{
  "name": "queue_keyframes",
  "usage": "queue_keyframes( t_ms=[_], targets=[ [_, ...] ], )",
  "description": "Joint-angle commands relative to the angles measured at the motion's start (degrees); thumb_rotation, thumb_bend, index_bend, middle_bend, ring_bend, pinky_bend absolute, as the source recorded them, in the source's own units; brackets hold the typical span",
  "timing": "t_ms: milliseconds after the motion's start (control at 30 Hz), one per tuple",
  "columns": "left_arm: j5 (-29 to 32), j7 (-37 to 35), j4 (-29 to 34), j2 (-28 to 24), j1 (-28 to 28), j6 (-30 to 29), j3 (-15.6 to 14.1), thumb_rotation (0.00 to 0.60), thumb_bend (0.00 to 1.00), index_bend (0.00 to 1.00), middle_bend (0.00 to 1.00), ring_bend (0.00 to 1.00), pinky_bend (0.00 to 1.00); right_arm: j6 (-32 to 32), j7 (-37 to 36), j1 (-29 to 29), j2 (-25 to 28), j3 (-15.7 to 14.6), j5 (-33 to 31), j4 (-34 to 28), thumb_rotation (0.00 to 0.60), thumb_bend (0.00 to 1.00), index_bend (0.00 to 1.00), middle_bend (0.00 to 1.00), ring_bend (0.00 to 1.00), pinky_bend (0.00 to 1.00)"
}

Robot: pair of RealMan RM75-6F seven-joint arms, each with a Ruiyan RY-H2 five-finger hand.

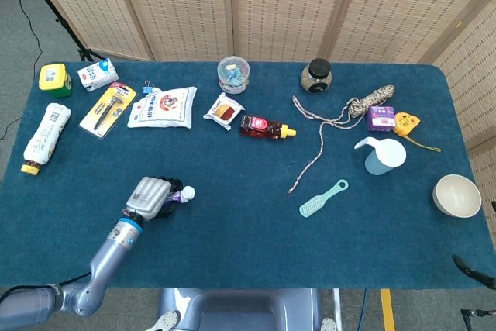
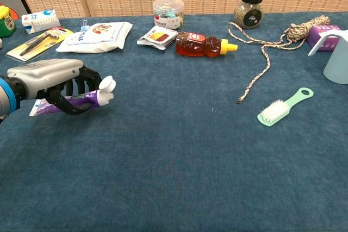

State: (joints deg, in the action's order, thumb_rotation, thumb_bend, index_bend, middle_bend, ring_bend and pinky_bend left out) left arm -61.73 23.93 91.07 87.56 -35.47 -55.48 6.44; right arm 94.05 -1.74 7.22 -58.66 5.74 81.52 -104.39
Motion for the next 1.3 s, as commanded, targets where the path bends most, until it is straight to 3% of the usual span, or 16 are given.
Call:
queue_keyframes(
  t_ms=[33, 667, 1300],
  targets=[
    [-0.8, -1.0, 2.1, -2.4, -1.1, 1.8, 0.3, 0.600, 0.98, 0.54, 0.45, 0.41, 0.50, -0.6, -0.3, -0.5, 0.1, 0.1, 0.4, -0.2, 0.600, 0.00, 0.00, 0.00, 0.00, 0.00],
    [-8.5, -2.7, 15.5, -18.7, -6.7, 7.1, 0.9, 0.600, 1.00, 0.61, 0.50, 0.47, 0.54, -5.2, -4.0, -5.6, -0.1, 0.2, 5.6, -1.1, 0.600, 0.00, 0.00, 0.00, 0.00, 0.00],
    [-14.1, -9.4, 16.5, -22.1, -10.1, 9.9, 1.0, 0.600, 1.00, 0.62, 0.51, 0.47, 0.55, -9.8, -7.9, -10.6, 0.2, 0.1, 8.3, -1.1, 0.600, 0.00, 0.04, 0.00, 0.00, 0.00]
  ],
)
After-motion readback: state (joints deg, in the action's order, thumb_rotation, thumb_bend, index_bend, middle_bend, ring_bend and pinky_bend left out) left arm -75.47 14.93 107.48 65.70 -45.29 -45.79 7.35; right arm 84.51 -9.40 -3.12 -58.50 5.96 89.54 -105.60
